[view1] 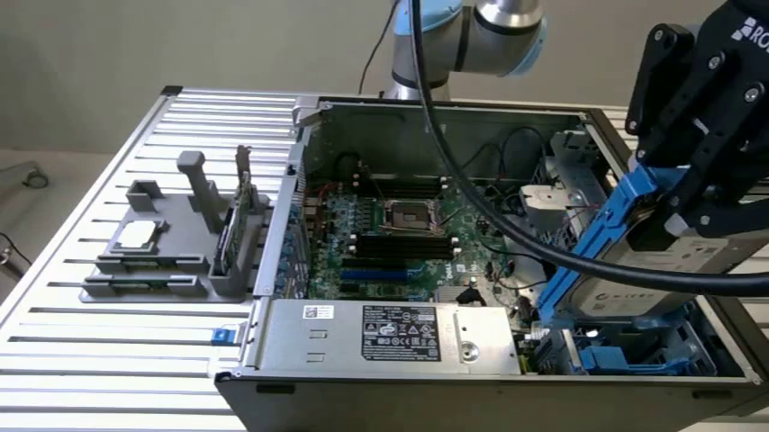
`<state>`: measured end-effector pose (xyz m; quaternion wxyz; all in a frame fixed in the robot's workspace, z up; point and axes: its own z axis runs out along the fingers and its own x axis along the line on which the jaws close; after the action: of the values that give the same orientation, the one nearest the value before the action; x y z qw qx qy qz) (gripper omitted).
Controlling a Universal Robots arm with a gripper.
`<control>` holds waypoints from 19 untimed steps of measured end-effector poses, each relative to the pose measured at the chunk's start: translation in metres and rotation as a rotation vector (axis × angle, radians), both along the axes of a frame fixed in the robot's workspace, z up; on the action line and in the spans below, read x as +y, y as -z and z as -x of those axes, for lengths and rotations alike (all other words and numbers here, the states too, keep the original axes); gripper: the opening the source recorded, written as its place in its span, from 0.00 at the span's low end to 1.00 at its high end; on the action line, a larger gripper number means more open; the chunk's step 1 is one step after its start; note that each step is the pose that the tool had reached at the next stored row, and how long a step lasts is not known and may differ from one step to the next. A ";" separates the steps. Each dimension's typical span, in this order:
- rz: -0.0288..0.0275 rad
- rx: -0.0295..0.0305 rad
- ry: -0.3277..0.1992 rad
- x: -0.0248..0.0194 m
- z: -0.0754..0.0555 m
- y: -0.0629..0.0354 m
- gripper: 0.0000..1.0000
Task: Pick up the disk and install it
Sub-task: 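Pick up the disk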
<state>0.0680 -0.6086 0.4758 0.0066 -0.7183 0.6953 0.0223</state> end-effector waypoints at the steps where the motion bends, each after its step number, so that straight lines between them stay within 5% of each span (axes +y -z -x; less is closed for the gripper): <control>1: -0.0001 0.0000 0.000 -0.0003 -0.004 0.0001 0.33; 8: -0.0004 0.0000 0.002 -0.0005 -0.031 0.0005 0.33; 19: -0.0002 0.0000 0.051 0.0000 -0.036 0.0057 0.33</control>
<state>0.1042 -0.6086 0.4701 0.0073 -0.7002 0.7136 0.0222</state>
